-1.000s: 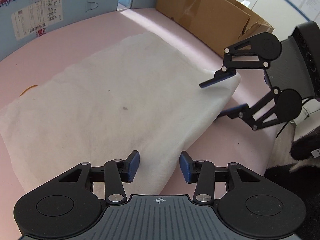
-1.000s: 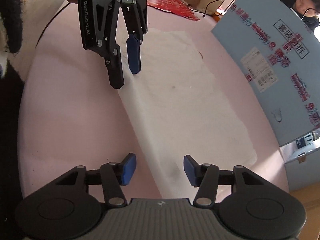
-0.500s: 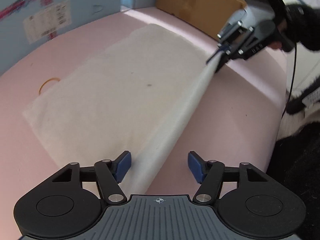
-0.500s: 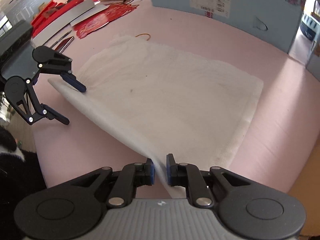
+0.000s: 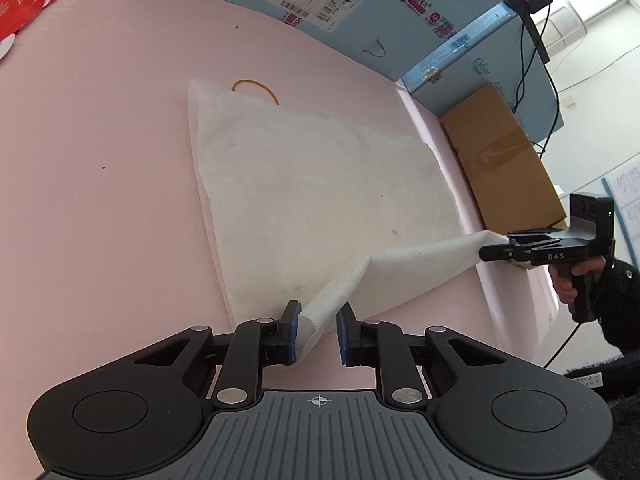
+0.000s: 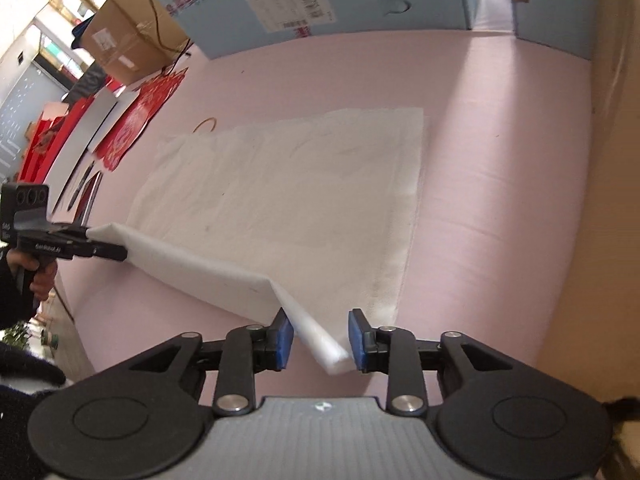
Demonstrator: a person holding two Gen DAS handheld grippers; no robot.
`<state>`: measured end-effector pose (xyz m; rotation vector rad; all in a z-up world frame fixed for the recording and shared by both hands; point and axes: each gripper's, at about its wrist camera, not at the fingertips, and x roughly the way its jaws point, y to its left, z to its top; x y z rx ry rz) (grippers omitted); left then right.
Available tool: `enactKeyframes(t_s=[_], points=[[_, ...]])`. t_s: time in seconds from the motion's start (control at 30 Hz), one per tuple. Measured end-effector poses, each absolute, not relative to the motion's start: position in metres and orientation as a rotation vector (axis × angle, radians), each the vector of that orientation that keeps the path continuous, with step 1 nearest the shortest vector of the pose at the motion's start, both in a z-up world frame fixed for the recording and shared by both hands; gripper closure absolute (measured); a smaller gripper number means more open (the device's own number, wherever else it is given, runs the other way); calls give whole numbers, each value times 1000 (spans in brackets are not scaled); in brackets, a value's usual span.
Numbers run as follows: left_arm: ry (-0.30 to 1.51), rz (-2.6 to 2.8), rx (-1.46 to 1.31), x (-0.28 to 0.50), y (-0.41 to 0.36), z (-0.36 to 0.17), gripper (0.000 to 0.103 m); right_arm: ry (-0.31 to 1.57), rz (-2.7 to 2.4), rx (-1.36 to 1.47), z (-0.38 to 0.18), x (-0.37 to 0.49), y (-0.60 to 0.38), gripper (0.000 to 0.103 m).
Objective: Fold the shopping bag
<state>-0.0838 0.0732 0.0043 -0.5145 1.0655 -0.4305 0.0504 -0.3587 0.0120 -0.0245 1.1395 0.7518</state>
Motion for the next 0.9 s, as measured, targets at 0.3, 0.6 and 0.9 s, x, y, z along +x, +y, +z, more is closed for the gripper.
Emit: enactKeyframes(t_s=[0.3, 0.6, 0.9], points=[[1102, -263, -367, -78, 60, 24, 85, 1081, 538, -330, 5, 39, -330, 76], [1105, -126, -158, -83, 29, 34, 82, 801, 348, -640, -1, -5, -303, 67], [1104, -108, -43, -86, 14, 38, 83, 498, 604, -559, 7, -76, -236, 67]])
